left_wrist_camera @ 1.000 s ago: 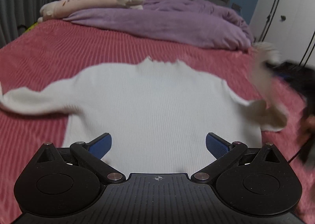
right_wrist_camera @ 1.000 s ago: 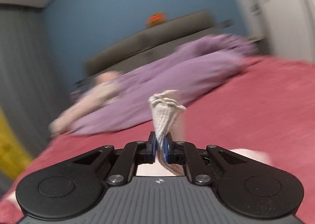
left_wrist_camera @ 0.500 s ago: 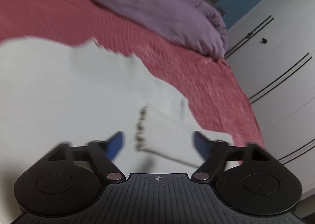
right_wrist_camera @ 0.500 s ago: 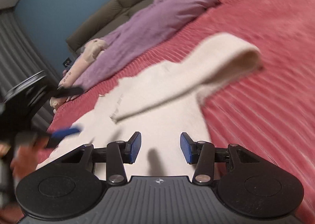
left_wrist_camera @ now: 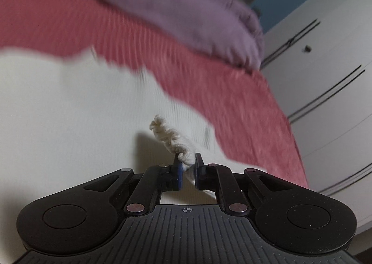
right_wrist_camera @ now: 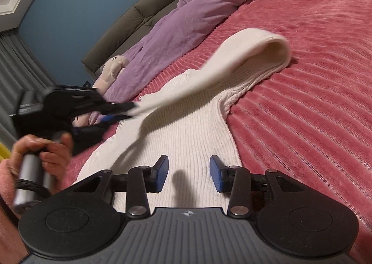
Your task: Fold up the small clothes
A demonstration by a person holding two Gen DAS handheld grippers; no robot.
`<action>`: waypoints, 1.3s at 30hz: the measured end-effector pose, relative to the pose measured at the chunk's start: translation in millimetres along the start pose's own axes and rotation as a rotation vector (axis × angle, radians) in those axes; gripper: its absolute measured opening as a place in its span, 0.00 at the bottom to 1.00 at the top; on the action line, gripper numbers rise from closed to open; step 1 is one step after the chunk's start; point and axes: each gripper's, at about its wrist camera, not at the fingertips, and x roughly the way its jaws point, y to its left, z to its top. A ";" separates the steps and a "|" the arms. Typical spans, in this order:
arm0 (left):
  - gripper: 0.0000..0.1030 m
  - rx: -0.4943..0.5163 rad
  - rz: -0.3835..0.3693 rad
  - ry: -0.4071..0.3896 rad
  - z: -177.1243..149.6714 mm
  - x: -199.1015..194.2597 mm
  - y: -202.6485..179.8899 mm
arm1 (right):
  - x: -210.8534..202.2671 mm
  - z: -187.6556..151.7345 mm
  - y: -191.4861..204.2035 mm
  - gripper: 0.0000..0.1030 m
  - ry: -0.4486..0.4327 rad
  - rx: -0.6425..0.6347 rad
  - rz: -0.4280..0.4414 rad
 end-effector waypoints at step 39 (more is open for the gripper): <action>0.60 -0.087 0.197 -0.101 -9.4 -100.6 146.1 | 72.5 50.8 50.0 0.12 0.086 -0.187 -0.252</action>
